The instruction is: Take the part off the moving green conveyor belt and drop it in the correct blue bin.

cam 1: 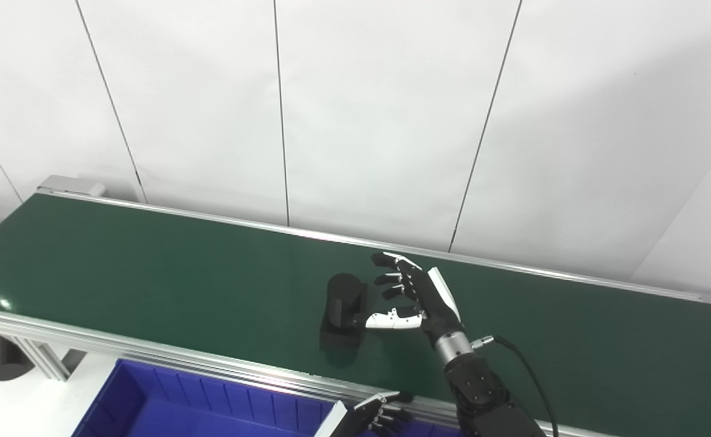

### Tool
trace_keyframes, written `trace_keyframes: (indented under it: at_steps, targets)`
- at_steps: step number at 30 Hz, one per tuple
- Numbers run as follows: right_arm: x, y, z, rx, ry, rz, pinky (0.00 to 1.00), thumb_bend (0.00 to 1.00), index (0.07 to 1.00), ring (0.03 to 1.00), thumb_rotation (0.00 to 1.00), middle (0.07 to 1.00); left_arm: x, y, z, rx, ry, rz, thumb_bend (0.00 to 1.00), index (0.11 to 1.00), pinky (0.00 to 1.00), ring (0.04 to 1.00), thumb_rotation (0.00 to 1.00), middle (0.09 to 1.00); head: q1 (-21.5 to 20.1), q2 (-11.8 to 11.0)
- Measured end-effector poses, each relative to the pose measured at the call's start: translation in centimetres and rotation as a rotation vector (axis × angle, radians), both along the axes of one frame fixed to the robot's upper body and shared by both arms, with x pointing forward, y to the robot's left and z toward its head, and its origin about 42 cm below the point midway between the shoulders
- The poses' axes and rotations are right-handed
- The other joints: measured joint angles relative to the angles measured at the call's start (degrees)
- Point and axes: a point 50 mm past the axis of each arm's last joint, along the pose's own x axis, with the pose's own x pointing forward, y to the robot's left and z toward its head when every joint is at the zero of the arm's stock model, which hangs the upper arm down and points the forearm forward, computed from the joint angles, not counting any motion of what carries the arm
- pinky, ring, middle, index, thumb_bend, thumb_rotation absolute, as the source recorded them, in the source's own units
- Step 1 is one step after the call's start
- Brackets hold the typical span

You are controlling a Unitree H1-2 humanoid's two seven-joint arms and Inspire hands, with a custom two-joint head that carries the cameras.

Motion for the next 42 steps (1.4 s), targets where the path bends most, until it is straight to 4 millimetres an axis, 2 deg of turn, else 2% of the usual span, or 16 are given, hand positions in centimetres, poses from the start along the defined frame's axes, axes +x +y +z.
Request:
trace_keyframes:
  at_steps: [14, 18, 19, 21, 23, 24, 26, 33, 42]
  targets:
    - [-0.5, 1.6, 0.5, -0.06, -0.063, 0.047, 0.6, 0.96, 0.749, 0.709, 0.19, 0.81, -0.1, -0.2, 0.0, 0.007, -0.008, 0.0, 1.0, 0.819, 0.61, 0.657, 0.37, 0.721, 0.0, 0.26]
    - [-0.7, 1.9, 0.5, -0.097, -0.097, 0.04, 0.59, 0.94, 0.729, 0.688, 0.17, 0.777, -0.2, -0.2, 0.0, 0.007, -0.008, -0.003, 1.0, 0.82, 0.62, 0.657, 0.35, 0.723, 0.0, 0.44]
    - [-0.7, 2.0, 0.5, -0.106, -0.107, 0.034, 0.57, 0.93, 0.698, 0.652, 0.14, 0.735, -0.2, -0.2, 0.0, 0.007, -0.008, -0.003, 1.0, 0.82, 0.62, 0.655, 0.35, 0.721, 0.0, 0.44]
    - [-0.8, 1.9, 0.4, -0.127, -0.13, 0.012, 0.56, 0.93, 0.687, 0.636, 0.13, 0.718, -0.2, -0.3, 0.0, 0.007, -0.008, -0.004, 1.0, 0.82, 0.62, 0.655, 0.35, 0.721, 0.0, 0.53]
    - [-0.7, 1.7, 0.3, -0.14, -0.145, -0.015, 0.47, 0.88, 0.628, 0.541, 0.04, 0.622, -0.2, -0.3, 0.0, 0.007, -0.009, -0.004, 1.0, 0.818, 0.61, 0.651, 0.34, 0.717, 0.09, 0.61]
    - [-0.7, 1.6, 0.3, -0.142, -0.15, -0.028, 0.42, 0.67, 0.571, 0.492, 0.02, 0.522, -0.2, -0.3, 0.0, 0.007, -0.009, -0.004, 1.0, 0.818, 0.62, 0.651, 0.34, 0.718, 0.09, 0.62]
    - [-0.7, 1.5, 0.2, -0.138, -0.154, -0.051, 0.39, 0.54, 0.53, 0.44, 0.0, 0.481, -0.2, -0.3, 0.0, 0.006, -0.009, -0.004, 1.0, 0.82, 0.62, 0.652, 0.34, 0.721, -0.09, 0.62]
    - [-0.5, 1.2, 0.4, -0.119, -0.157, -0.092, 0.35, 0.51, 0.53, 0.398, 0.0, 0.48, -0.2, -0.3, 0.0, 0.006, -0.009, -0.007, 1.0, 0.818, 0.62, 0.652, 0.35, 0.719, -0.18, 0.79]
    - [-0.2, 0.9, 0.7, -0.092, -0.149, -0.101, 0.37, 0.52, 0.515, 0.403, 0.0, 0.472, -0.3, -0.3, 0.1, 0.007, -0.009, -0.013, 1.0, 0.822, 0.63, 0.657, 0.34, 0.726, -0.26, 1.05]
